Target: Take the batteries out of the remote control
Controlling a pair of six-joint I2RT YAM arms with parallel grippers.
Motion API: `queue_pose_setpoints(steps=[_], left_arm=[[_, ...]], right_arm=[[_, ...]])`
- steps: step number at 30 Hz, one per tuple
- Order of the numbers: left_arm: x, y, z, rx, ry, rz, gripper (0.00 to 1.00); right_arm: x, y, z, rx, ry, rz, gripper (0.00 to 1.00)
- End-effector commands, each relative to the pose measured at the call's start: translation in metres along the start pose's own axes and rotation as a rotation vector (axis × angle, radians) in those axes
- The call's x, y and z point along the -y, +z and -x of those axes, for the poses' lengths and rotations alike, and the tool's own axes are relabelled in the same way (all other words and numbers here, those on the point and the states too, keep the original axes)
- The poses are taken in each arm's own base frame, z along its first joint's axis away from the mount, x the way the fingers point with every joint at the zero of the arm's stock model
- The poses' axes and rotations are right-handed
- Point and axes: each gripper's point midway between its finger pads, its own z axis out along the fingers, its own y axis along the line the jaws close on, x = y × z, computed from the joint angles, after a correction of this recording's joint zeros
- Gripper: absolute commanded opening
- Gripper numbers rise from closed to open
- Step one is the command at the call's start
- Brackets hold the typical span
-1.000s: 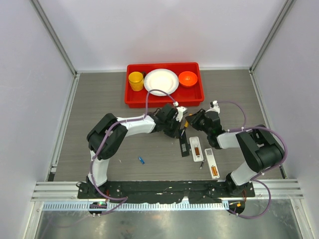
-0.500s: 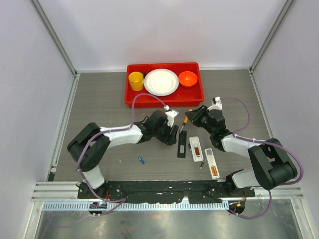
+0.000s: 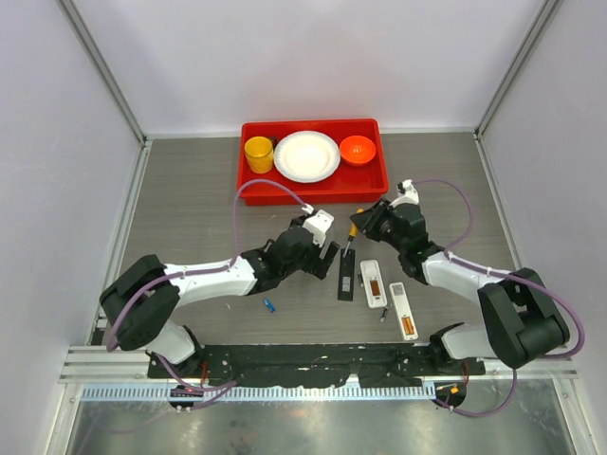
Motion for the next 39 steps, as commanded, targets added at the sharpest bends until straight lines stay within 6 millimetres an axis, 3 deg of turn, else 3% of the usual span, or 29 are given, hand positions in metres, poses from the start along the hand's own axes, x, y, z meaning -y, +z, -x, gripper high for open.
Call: queue_pose_setpoints(steps=[1,4,8,12,15,20,25,28,39], left_arm=[[-0.024,-0.011,0.033,0.134,-0.002,0.132,0.86],[-0.030,-0.014,0.032,0.145,0.011,0.183,0.87],[-0.036,-0.019,0.033,0.154,0.046,0.249,0.92],[-0.035,-0.021,0.034,0.160,0.057,0.255,0.93],[-0.034,-0.023,0.036,0.168,0.065,0.257,0.93],[-0.033,-0.026,0.037,0.181,0.081,0.271,0.93],[-0.032,-0.025,0.036,0.180,0.102,0.280,0.94],[-0.030,-0.025,0.036,0.181,0.101,0.273,0.99],[-0.020,-0.022,0.034,0.175,0.078,0.204,1.00]], right_arm=[[-0.034,0.011,-0.009,-0.059,-0.046,0.084,0.01],[-0.044,0.016,-0.025,-0.102,-0.054,0.096,0.01],[-0.032,0.029,-0.052,-0.189,-0.053,0.055,0.06],[-0.022,0.033,-0.064,-0.223,-0.054,0.034,0.12],[-0.018,0.033,-0.067,-0.239,-0.071,0.015,0.34],[-0.015,0.031,-0.068,-0.228,-0.081,0.002,0.60],[-0.019,0.029,-0.065,-0.215,-0.099,0.006,0.75],[-0.021,0.026,-0.061,-0.197,-0.115,0.002,0.80],[-0.029,0.006,-0.030,-0.098,-0.176,-0.031,0.86]])
